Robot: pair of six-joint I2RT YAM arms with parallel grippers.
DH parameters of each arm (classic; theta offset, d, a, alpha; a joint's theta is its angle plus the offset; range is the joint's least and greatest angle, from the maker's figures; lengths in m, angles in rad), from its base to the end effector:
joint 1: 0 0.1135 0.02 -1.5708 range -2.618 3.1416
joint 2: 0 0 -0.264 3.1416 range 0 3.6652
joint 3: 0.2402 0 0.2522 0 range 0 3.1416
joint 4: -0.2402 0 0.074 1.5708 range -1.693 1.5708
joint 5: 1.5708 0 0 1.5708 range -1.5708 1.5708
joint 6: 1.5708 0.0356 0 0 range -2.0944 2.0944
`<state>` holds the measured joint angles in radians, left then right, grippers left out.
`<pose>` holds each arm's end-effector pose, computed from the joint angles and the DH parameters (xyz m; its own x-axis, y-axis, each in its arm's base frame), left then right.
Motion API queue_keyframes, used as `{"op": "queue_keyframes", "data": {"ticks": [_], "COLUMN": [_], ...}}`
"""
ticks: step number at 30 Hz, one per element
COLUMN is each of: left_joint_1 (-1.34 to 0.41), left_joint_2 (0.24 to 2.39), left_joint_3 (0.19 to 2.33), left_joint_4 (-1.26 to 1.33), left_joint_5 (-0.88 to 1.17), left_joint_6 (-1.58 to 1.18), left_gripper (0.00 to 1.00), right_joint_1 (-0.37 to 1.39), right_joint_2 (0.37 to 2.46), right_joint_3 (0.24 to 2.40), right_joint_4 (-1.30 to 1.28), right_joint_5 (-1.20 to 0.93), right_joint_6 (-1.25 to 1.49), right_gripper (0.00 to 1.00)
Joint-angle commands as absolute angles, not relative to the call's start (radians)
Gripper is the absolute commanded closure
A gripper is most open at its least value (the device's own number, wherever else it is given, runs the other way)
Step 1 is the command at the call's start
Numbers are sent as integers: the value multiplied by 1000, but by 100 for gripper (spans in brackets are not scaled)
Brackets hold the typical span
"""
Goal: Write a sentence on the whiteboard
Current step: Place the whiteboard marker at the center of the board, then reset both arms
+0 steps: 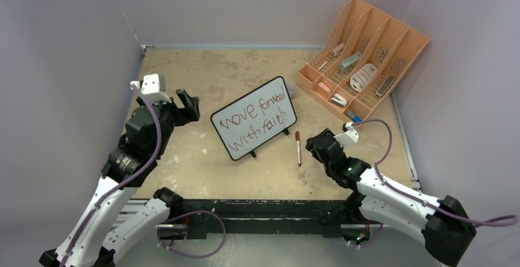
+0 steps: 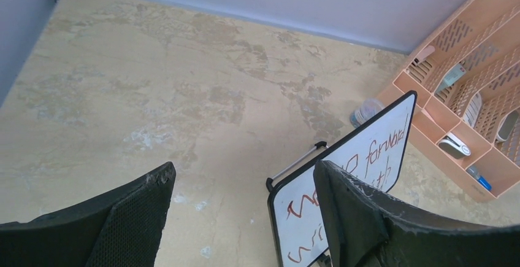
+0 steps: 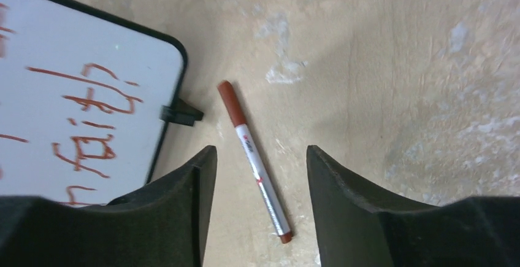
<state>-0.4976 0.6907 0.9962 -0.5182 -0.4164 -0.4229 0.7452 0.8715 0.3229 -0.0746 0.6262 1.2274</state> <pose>0.1266 -0.0524 0.3901 -0.2057 -0.3154 -0.9264 0.0052 0.9463 -0.3233 0.1419 0.1026 0.1790 -0.3324 0.7314 -0.5955 0.3367 0.6818 0.6494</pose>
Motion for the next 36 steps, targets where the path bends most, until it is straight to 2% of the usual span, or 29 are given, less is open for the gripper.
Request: {"op": "queue_keyframes", "data": {"ticks": [1, 3, 6, 11, 14, 23, 36], "left_joint_1": [-492, -492, -492, -492, -492, -492, -492], "left_joint_2": [637, 609, 568, 501, 449, 334, 281], "left_joint_3": [994, 992, 987, 957, 930, 872, 910], "left_joint_4": [-515, -501, -479, -448, -424, -373, -409], "left_joint_5": [-452, -452, -459, -502, -555, -648, -718], "left_joint_6": [-335, -299, -262, -215, -182, -159, -203], "left_gripper": [18, 16, 14, 13, 12, 11, 9], "right_joint_1": [745, 744, 744, 744, 744, 745, 745], "right_joint_2": [778, 734, 694, 626, 564, 401, 377], "right_joint_3": [477, 543, 601, 638, 638, 586, 562], "right_joint_4": [-166, -161, -102, 72, 189, 453, 548], "right_joint_5": [779, 857, 971, 1115, 1139, 1135, 1128], "right_joint_6": [1110, 990, 796, 468, 301, -44, -105], "right_gripper": [37, 27, 17, 5, 1, 1, 1]}}
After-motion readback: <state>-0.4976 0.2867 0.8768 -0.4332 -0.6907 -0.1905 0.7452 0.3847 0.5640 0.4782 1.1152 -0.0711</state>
